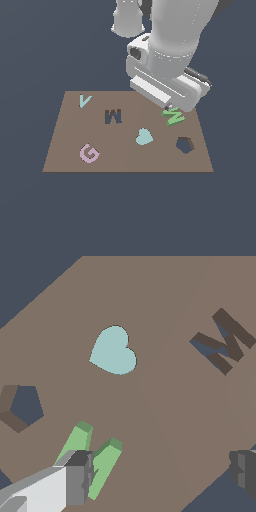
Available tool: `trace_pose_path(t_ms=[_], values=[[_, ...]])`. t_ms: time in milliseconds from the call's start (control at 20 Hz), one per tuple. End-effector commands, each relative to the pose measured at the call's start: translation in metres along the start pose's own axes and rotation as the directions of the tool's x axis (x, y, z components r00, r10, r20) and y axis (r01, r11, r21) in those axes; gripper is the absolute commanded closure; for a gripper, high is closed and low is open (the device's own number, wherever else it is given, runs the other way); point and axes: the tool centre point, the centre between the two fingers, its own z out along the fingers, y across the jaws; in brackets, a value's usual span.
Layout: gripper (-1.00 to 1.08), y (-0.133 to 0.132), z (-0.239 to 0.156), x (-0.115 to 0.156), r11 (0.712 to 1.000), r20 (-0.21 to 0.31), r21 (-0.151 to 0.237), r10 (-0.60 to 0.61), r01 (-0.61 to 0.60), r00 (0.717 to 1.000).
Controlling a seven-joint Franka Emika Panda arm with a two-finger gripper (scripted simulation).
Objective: Insert a designated object into the corresponding slot on a board.
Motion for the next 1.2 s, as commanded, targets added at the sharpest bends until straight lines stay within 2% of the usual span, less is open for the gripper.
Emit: trace_pose_path(t_ms=[0,250,600,900,1150], values=[[-0.92,-0.008,0.008,-0.008,0.997,0.000,0.000,0.078,-0.078,0.997],[-0.92,-0.024,0.023,-0.020,0.977,-0.001,0.000,0.213,-0.213,0.977],[-0.92,-0.044,0.039,-0.030,0.934,-0.001,0.001,0.357,-0.357,0.934],[-0.92,-0.056,0.048,-0.033,0.900,0.000,0.001,0.436,-0.436,0.900],[-0.92,-0.062,0.052,-0.034,0.882,0.000,0.001,0.472,-0.472,0.882]])
